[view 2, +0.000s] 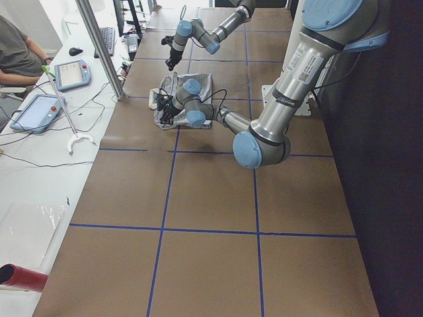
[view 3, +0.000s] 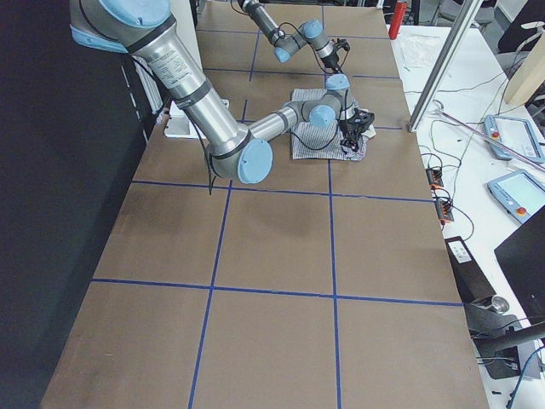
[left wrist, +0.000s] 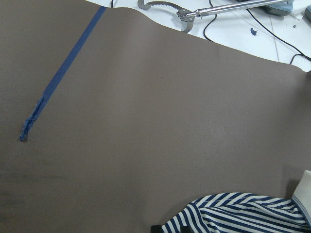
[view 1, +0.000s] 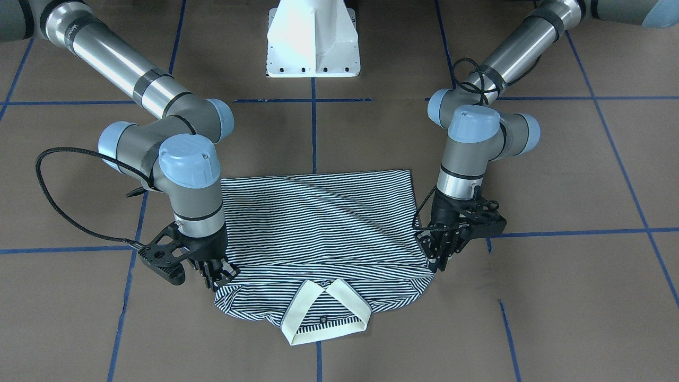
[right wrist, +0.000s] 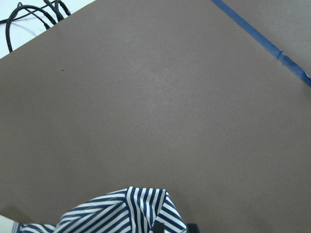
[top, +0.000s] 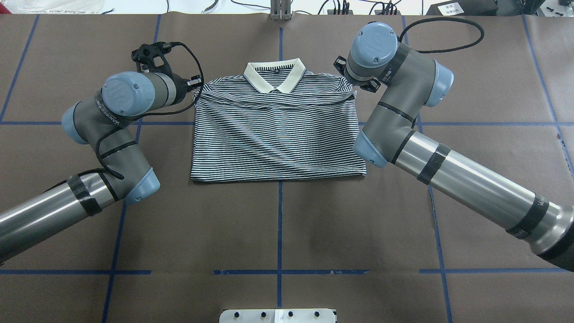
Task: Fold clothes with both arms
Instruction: 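Open both grippers near the collar and raise them off the shirt, then move the right gripper down to the folded shirt's side edge nearest it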
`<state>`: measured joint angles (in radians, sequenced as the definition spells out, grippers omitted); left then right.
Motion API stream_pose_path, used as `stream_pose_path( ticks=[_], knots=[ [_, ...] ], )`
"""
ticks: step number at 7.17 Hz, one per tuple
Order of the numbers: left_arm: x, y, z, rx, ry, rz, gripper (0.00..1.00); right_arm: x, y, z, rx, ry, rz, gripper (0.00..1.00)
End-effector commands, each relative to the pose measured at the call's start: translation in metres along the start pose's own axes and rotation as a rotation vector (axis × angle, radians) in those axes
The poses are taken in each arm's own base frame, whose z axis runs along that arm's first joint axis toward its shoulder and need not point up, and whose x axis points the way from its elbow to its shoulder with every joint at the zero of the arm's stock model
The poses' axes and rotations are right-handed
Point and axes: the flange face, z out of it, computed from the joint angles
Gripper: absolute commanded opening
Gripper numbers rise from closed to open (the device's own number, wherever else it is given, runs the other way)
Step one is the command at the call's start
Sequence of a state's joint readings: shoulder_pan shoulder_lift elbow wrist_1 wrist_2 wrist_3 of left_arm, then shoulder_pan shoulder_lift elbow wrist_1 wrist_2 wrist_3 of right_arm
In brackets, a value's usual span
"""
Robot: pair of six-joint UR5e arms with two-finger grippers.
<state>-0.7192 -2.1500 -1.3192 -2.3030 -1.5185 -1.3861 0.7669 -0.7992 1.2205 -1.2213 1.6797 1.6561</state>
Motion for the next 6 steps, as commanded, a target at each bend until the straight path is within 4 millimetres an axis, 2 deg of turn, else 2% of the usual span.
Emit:
stream_pose_path(
  ticks=[1,2,3,4,5,6],
  knots=[
    [0.005,0.002,-0.004,-0.001,0.018,-0.002,0.31,-0.005,0.009,-0.026,-0.11,-0.029,0.009,0.39],
    [0.019,0.001,-0.021,-0.001,0.059,-0.002,0.33,0.008,0.011,-0.036,-0.128,-0.015,0.026,0.43],
    [-0.006,0.009,-0.032,-0.051,0.063,0.002,0.33,0.029,0.014,-0.046,-0.136,-0.028,0.025,0.48],
    [-0.005,0.015,-0.058,-0.129,0.116,0.001,0.33,0.054,0.024,-0.047,-0.154,-0.026,0.016,0.51],
    [0.002,0.013,-0.069,-0.134,0.142,0.0,0.33,0.063,0.037,-0.059,-0.176,-0.038,0.008,0.55],
    [0.001,0.013,-0.073,-0.136,0.146,0.002,0.33,0.065,0.05,-0.069,-0.201,-0.041,0.081,0.56]
  ],
)
